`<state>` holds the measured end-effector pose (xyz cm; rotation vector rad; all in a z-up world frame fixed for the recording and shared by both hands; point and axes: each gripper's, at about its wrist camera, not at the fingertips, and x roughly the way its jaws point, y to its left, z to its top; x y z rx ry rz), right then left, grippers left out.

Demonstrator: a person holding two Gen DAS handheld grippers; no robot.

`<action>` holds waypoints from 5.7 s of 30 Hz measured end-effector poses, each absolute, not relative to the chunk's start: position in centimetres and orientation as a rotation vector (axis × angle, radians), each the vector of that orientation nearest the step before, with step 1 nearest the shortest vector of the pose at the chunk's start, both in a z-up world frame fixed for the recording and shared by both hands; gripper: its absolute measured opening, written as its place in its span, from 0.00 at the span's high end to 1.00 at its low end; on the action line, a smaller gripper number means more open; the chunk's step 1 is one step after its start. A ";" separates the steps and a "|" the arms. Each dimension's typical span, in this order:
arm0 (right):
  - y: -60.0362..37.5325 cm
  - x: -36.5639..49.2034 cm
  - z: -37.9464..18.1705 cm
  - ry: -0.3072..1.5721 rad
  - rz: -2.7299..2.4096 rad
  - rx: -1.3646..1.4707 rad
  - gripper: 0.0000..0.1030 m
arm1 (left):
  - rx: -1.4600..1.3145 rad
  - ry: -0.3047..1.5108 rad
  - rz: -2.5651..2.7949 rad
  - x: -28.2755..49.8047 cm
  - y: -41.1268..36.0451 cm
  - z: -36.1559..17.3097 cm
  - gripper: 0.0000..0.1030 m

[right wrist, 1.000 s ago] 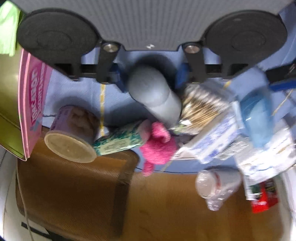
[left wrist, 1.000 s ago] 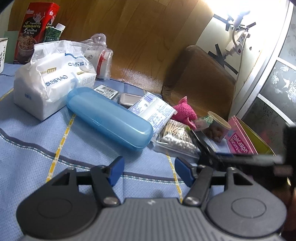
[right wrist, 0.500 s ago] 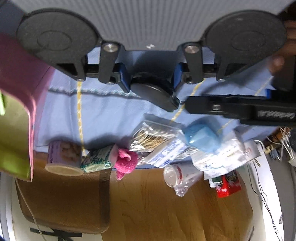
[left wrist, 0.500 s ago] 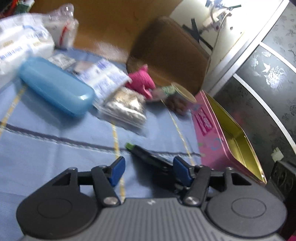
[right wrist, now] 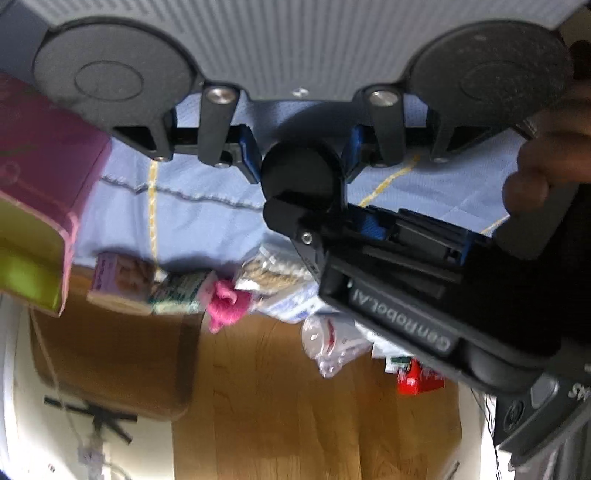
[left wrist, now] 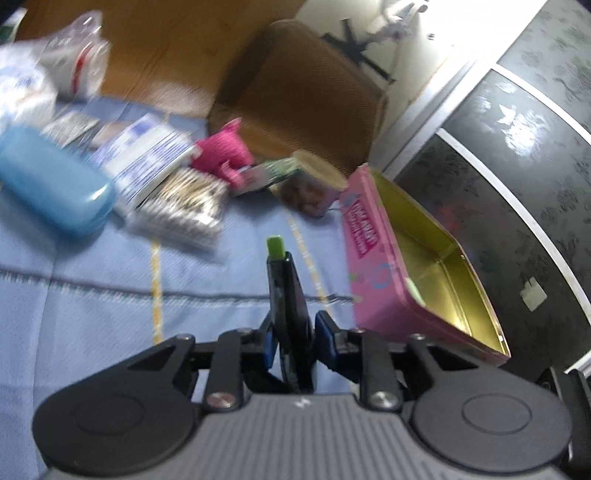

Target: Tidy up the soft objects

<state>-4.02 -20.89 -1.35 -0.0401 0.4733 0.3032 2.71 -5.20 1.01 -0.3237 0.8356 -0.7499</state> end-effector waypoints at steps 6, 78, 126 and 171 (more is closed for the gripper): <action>-23.6 -4.9 0.9 0.335 0.206 -0.002 0.52 | -0.222 0.753 -0.849 2.1 -9.4 5.3 0.79; -26.4 -1.7 2.6 0.601 0.350 0.380 0.75 | -0.436 0.679 -0.688 4.9 4.1 -1.6 0.47; -37.6 -8.2 1.2 0.259 -0.335 0.031 0.23 | 0.090 0.605 -1.027 -1.7 -23.1 5.3 0.45; -20.2 0.6 -1.2 0.555 0.333 -0.111 0.81 | -0.227 0.635 -0.387 4.2 2.0 -1.8 0.43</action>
